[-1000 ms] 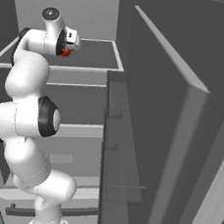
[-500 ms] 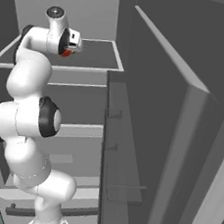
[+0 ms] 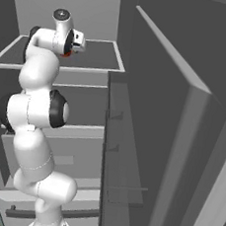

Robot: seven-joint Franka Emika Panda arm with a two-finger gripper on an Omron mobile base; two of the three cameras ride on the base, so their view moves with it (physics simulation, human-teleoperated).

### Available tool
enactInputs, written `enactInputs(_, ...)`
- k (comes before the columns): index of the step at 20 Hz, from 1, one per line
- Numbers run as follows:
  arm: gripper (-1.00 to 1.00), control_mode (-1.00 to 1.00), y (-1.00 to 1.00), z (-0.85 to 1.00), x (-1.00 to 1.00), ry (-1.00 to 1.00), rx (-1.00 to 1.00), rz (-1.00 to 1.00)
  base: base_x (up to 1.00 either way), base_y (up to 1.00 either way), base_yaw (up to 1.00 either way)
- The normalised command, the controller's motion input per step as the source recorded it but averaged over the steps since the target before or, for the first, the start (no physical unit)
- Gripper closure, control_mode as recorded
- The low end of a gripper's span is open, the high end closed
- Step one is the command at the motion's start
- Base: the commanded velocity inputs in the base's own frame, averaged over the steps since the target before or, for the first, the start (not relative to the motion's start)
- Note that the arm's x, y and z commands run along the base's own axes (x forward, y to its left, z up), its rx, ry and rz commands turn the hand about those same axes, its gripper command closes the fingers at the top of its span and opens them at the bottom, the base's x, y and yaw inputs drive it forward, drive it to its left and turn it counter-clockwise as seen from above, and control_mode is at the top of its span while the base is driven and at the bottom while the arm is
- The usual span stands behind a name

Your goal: Pick up the mango and apple from the fridge and place one fruit on each plate on the dining counter.

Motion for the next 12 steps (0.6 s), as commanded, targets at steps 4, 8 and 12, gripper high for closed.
enactInputs(4,-1.00,-1.00,0.22,-0.03,0.07,0.06,0.00,0.01,0.00,0.00,0.00)
enactInputs(8,-1.00,-1.00,0.15,-0.10,-0.25,0.02,0.00,0.02,0.00,0.00,0.00)
enactInputs(12,-1.00,-1.00,0.00,0.00,-0.54,0.00,0.00,0.00,0.00,0.00,0.00)
